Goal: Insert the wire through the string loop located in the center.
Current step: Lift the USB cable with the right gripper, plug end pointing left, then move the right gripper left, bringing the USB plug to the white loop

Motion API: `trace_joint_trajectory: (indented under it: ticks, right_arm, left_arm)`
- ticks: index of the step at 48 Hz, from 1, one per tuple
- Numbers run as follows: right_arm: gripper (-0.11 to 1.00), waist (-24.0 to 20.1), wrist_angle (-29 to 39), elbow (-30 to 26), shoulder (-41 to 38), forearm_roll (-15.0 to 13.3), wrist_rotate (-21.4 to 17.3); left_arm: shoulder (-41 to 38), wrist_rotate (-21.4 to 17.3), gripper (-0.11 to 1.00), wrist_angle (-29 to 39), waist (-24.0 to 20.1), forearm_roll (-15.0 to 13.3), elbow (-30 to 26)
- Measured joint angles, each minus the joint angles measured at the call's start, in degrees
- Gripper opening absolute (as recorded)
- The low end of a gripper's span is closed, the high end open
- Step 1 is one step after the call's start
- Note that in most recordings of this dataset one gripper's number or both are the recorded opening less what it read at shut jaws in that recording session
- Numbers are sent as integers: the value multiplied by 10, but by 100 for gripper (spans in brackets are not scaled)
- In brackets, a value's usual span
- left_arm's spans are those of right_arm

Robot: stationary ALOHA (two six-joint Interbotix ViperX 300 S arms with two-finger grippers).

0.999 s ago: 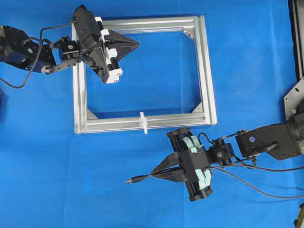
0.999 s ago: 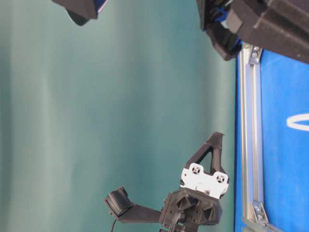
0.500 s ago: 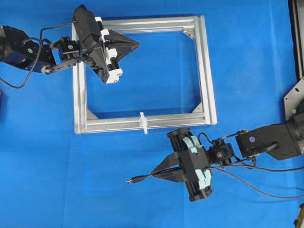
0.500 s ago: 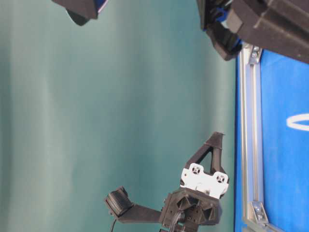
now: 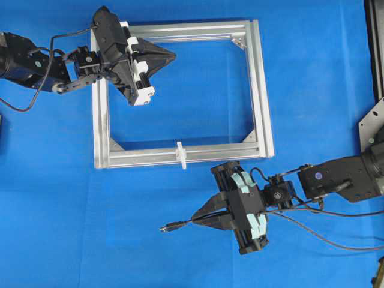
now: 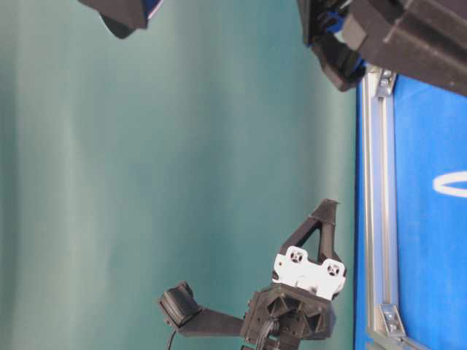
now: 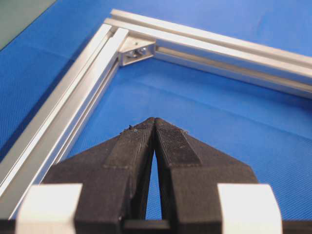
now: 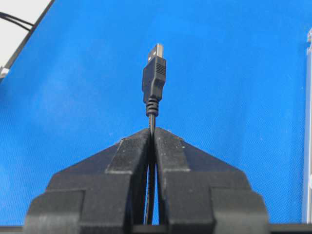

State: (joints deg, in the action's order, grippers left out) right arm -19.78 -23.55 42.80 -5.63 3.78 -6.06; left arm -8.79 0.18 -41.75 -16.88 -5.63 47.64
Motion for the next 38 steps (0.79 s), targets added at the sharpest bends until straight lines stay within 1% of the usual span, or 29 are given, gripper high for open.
trace_joint_trajectory:
  ticks: [9, 15, 38]
  right_arm:
    - [-2, 0, 0, 0, 0, 0, 0]
    - [-2, 2, 0, 11, 7, 0, 0]
    - [-2, -1, 0, 129, 91, 3, -1]
  left_arm:
    - [1, 0, 0, 0, 1, 0, 2]
    - [1, 1, 0, 0, 0, 0, 4]
    - [5, 2, 0, 0, 0, 0, 7]
